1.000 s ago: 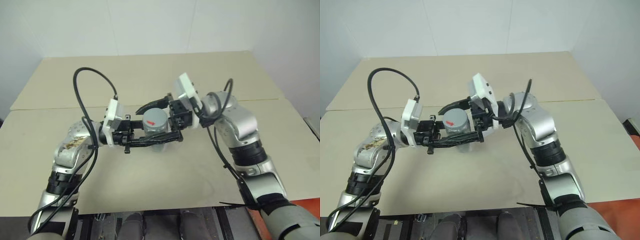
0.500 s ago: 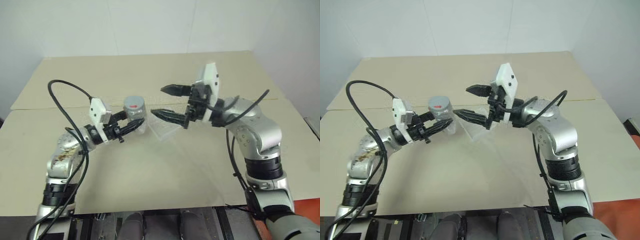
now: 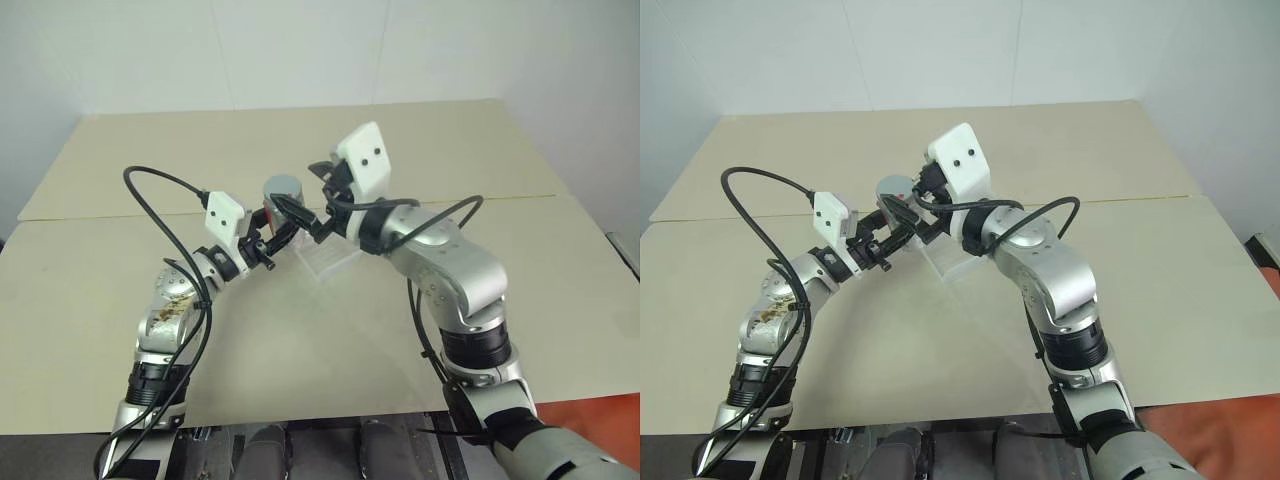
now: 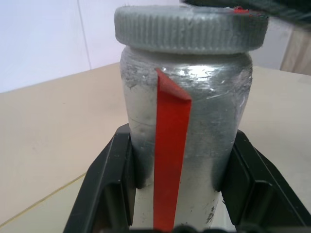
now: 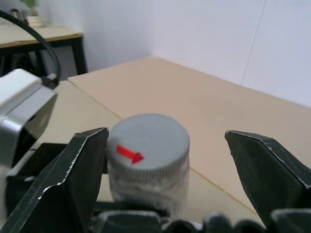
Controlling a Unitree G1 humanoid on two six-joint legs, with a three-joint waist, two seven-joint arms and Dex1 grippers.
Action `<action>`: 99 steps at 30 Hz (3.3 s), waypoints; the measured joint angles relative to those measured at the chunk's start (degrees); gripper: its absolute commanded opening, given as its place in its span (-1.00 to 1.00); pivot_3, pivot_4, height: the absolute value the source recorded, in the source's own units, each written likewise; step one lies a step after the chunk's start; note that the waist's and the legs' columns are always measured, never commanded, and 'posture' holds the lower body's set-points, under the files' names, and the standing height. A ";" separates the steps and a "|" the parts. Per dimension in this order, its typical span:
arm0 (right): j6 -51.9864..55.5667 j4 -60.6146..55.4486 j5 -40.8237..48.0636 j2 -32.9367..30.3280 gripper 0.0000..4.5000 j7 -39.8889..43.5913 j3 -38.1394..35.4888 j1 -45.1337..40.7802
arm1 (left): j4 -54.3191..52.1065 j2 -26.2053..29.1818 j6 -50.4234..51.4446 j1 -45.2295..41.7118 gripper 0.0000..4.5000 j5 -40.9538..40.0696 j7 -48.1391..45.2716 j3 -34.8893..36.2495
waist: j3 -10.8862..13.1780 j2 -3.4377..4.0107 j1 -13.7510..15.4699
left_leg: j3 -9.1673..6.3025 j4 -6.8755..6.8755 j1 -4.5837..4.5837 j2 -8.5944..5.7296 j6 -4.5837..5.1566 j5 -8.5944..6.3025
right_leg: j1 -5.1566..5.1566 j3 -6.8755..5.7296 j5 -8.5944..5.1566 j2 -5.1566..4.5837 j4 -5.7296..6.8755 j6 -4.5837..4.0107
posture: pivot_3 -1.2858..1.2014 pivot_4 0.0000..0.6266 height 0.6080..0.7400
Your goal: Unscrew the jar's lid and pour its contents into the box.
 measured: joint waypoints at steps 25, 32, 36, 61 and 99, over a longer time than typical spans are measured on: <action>-1.24 2.10 -1.49 1.40 0.25 3.00 2.19 -0.57 | -2.18 2.60 0.94 1.70 -0.13 -2.69 -1.66 0.23 | 0.00 0.00 -0.15 | 0.01 -0.02 0.02 0.01 0.02 -0.01 | 0.00 0.02 0.00 0.02 0.00 0.00 | 0.03 -0.52 1.00; -5.91 2.41 4.24 -4.39 0.25 16.12 1.36 -0.61 | -1.95 7.76 1.28 2.36 -0.13 -9.83 -14.55 2.16 | 0.00 0.00 -0.09 | 0.01 -0.03 0.01 0.00 0.08 -0.04 | 0.03 0.01 0.00 0.02 -0.07 0.00 | 0.03 -0.52 1.00; -9.17 3.82 8.01 -8.05 0.25 25.78 -0.09 -1.10 | -1.02 10.30 1.54 0.73 -0.13 -12.43 -22.92 2.00 | 0.00 0.00 -0.06 | 0.01 -0.02 0.04 0.01 0.14 -0.07 | 0.07 -0.01 0.00 0.03 -0.10 0.00 | 0.03 -0.52 1.00; -15.15 15.24 15.79 -12.30 0.40 55.48 0.13 -6.14 | 2.59 14.57 4.87 -5.38 -0.13 -16.40 -46.82 -1.90 | 0.00 0.00 -0.10 | 0.03 0.04 0.06 0.05 0.15 -0.08 | 0.08 0.00 0.00 0.05 -0.06 0.00 | 0.03 -0.52 1.00; -12.34 0.06 0.01 -5.07 0.98 8.66 3.31 1.11 | 0.44 5.30 0.22 0.56 -0.13 -3.71 -8.02 1.16 | 0.00 0.00 -0.07 | 0.07 0.01 0.03 0.02 0.05 -0.02 | -0.01 0.09 0.00 0.02 0.03 0.00 | 0.03 -0.52 1.00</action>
